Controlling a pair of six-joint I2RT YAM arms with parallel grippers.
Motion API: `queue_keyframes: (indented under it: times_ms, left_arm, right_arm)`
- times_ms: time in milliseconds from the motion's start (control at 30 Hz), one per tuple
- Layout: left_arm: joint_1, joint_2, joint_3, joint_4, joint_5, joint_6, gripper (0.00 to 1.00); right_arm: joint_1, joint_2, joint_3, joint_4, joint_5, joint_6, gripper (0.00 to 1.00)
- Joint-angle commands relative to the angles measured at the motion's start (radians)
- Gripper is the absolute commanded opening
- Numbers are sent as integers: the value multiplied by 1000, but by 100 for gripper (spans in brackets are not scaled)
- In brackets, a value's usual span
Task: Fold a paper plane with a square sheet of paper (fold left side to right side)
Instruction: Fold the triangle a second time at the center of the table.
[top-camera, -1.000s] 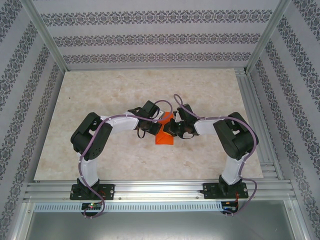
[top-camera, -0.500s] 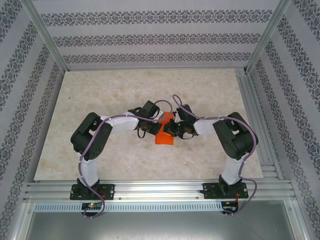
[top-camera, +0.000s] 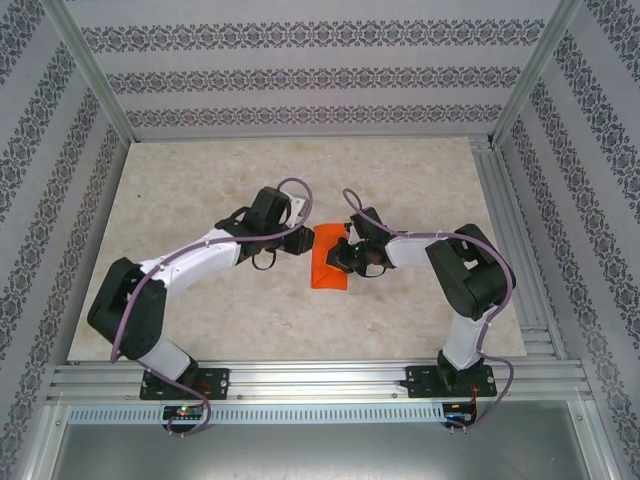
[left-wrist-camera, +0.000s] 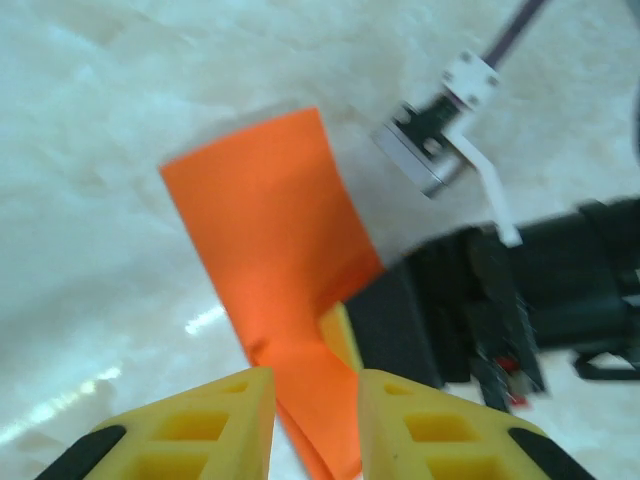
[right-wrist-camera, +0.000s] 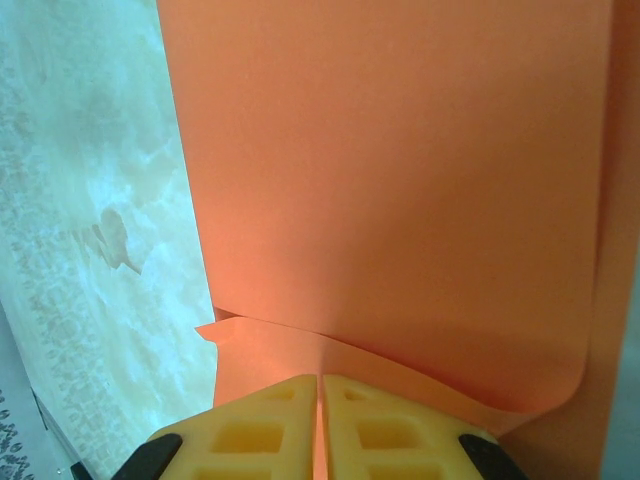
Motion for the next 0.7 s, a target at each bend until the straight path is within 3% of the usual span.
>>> queue_keyframes:
  times_ms: [0,167,667]
  left_arm:
    - [-35,-17,-93,122,135,-132,28]
    - [-94,2,-137,220,163,-227,27]
    - [-143,214,-61,114,74,-229,25]
  right_arm:
    - [13,37,-2,-78,69,-17,11]
    - [16,42,4,-78,69,-17,11]
    - [18,43,19,-97,71,-27,11]
